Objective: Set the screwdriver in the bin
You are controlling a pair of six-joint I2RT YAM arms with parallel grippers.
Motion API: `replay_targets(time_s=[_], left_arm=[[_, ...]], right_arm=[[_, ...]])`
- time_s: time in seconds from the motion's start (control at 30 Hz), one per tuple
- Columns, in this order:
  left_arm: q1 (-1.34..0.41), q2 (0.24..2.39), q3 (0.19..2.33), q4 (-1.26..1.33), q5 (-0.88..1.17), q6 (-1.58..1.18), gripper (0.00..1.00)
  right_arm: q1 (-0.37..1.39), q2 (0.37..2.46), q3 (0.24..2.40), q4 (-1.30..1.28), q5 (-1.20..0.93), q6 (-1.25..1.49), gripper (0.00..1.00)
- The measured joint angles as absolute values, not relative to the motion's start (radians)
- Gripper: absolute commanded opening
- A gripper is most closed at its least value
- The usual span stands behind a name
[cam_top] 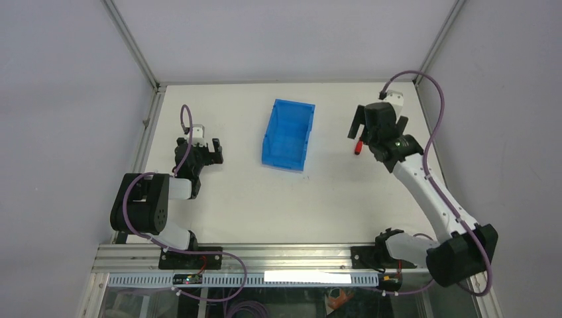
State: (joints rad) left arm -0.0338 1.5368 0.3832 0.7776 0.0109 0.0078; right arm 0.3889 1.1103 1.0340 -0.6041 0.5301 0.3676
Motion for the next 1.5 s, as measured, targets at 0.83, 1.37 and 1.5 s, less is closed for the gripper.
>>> replay_targets(time_s=[0.83,1.37,1.5], left_arm=[[-0.034,1.537,0.383,0.778,0.011,0.008,0.99],[-0.034,1.537,0.383,0.778,0.011,0.008,0.99],[-0.034,1.537,0.383,0.778,0.011,0.008,0.99]], right_arm=[[0.121,1.962,1.411,-0.655,0.177,0.293,0.69],[0.118,1.960,1.372,-0.651,0.154,0.302,0.00],[0.118,1.922,1.360,-0.681,0.169,0.284,0.00]])
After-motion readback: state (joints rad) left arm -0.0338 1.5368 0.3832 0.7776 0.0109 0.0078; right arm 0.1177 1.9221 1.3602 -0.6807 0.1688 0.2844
